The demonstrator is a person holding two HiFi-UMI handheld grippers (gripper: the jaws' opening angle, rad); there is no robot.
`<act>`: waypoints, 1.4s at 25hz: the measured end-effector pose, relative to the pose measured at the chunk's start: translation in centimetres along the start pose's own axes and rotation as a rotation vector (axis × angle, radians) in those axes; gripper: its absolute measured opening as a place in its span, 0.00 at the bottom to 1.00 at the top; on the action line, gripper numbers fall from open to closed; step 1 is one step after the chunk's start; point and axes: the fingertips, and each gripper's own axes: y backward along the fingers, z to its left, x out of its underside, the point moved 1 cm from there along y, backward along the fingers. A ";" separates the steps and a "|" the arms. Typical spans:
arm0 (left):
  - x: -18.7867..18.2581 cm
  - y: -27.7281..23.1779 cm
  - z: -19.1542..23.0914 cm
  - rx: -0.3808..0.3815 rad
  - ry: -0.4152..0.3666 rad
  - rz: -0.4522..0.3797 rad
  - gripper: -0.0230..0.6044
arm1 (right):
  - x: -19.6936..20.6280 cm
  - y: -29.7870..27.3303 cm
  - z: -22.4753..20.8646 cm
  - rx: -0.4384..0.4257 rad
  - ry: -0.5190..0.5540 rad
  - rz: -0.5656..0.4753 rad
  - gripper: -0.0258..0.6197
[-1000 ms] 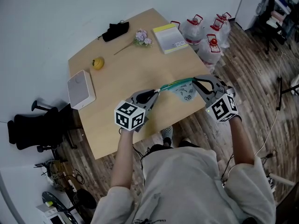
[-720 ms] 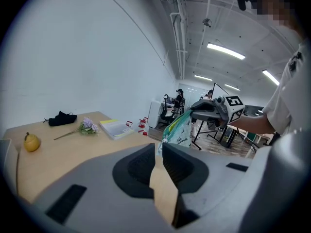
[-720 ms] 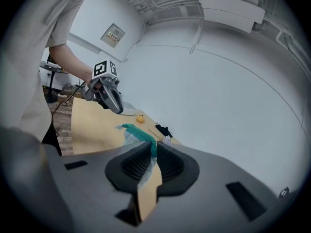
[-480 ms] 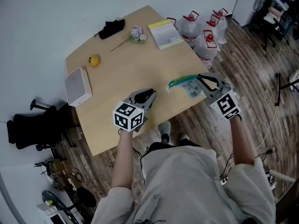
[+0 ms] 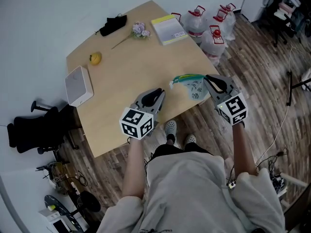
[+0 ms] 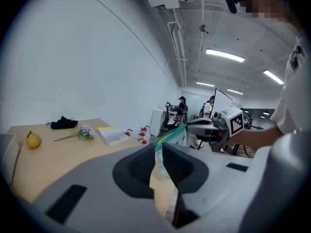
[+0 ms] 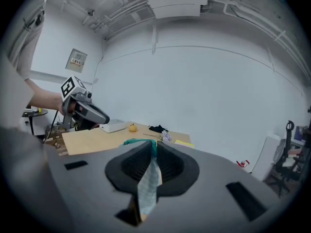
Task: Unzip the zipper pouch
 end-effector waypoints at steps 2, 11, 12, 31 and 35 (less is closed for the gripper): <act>0.2 0.0 -0.3 -0.011 0.045 -0.028 0.12 | -0.1 0.3 0.2 0.025 -0.056 -0.022 0.11; 1.5 0.0 -1.9 -0.102 0.096 -0.067 0.12 | -0.5 0.7 1.5 0.075 -0.216 -0.070 0.11; 1.6 0.1 -1.9 -0.119 0.083 -0.064 0.12 | -0.7 0.7 1.8 0.074 -0.217 -0.075 0.11; 4.5 4.1 -2.8 -0.287 0.003 -0.120 0.07 | -0.3 2.3 7.0 0.082 -0.196 -0.070 0.11; 4.5 3.9 -3.8 -0.274 -0.020 -0.114 0.07 | -0.4 2.9 7.6 0.073 -0.189 -0.077 0.11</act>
